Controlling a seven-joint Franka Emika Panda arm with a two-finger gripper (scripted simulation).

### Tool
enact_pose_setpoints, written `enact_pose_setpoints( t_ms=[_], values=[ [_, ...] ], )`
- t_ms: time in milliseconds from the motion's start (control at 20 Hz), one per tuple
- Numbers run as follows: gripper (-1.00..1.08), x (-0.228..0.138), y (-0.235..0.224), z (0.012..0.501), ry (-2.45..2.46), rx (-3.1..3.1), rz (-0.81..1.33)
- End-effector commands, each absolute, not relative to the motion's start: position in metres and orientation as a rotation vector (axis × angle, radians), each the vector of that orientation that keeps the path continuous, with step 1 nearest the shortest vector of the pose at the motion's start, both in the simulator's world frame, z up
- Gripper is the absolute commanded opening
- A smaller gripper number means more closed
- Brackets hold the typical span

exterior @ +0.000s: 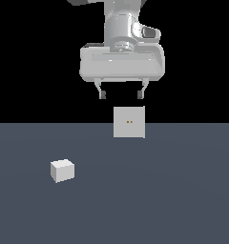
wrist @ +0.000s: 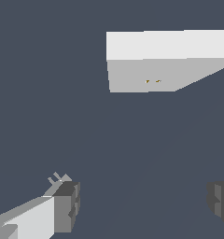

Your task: Plug the charger into the wall socket.

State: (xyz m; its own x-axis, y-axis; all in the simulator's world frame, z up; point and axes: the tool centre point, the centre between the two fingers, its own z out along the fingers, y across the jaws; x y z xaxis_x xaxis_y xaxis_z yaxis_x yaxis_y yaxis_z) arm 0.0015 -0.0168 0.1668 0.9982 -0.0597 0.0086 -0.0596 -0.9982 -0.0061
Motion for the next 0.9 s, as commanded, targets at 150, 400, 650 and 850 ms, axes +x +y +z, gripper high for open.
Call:
enact_pose_setpoints(
  t_ms=[150, 400, 650, 850],
  values=[
    [1.0, 0.001, -0.016, 0.166, 0.084, -3.134, -0.018],
    [1.0, -0.002, -0.009, 0.161, 0.023, -3.13, -0.04],
    [1.0, -0.007, 0.005, 0.151, -0.092, -3.12, -0.083],
    [1.0, -0.014, 0.019, 0.14, -0.221, -3.102, -0.131]
  ],
)
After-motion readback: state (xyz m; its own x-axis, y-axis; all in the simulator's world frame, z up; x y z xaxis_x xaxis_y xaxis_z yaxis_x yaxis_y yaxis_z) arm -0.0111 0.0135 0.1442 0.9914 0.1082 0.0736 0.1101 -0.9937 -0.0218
